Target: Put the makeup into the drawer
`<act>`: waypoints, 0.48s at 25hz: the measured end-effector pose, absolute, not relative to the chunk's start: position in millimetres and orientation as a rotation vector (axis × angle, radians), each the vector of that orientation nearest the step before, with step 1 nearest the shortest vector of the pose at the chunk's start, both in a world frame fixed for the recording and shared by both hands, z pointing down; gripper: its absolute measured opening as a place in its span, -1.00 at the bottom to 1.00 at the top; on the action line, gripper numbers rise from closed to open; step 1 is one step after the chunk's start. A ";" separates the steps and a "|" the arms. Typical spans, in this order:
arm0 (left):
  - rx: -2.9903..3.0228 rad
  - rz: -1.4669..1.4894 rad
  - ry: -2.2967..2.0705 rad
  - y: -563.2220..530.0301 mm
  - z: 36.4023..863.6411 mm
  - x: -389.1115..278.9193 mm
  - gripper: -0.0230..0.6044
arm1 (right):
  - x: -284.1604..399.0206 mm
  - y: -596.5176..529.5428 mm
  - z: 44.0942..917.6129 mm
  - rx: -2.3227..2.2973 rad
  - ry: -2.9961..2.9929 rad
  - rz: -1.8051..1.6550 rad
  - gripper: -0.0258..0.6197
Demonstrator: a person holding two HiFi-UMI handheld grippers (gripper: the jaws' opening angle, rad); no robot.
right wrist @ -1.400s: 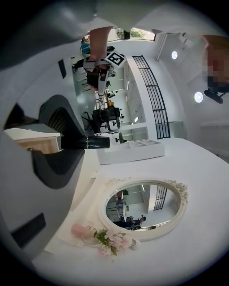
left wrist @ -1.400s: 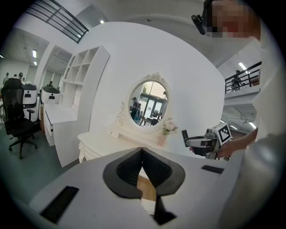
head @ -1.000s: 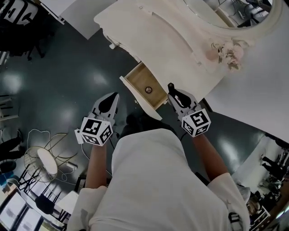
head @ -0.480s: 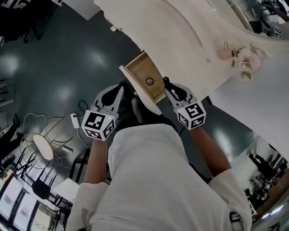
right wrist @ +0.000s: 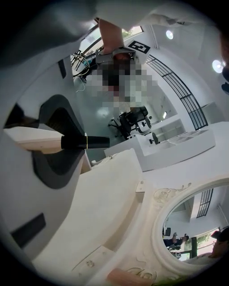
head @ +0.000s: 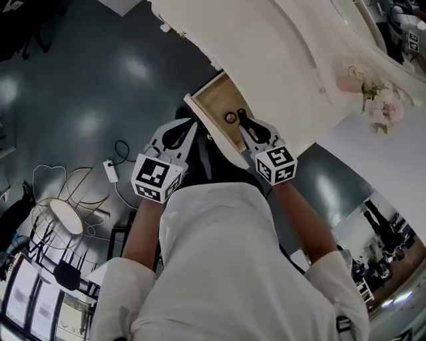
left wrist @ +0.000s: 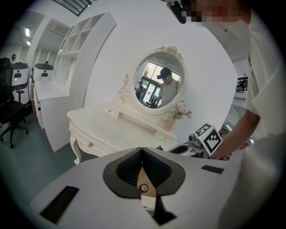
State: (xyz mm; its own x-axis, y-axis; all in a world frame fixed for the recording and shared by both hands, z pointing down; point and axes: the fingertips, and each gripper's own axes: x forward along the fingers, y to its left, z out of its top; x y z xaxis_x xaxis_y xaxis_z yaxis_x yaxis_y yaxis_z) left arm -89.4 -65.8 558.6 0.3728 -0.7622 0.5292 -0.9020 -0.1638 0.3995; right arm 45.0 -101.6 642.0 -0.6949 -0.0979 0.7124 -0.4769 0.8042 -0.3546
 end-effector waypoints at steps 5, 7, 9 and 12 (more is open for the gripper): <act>1.984 0.329 -1.383 -76.9 583.3 -102.5 -0.87 | 23.9 -103.2 673.5 0.414 -2.236 0.670 -0.60; 1.988 0.356 -1.362 -78.8 592.5 -108.0 -0.87 | 15.5 -103.9 687.0 0.402 -2.218 0.649 -0.60; 1.983 0.365 -1.337 -79.9 600.9 -111.2 -0.87 | 10.1 -104.0 700.5 0.390 -2.196 0.637 -0.60; 1.975 0.373 -1.302 -80.5 614.0 -111.3 -0.87 | 6.3 -102.5 724.8 0.372 -2.162 0.643 -0.60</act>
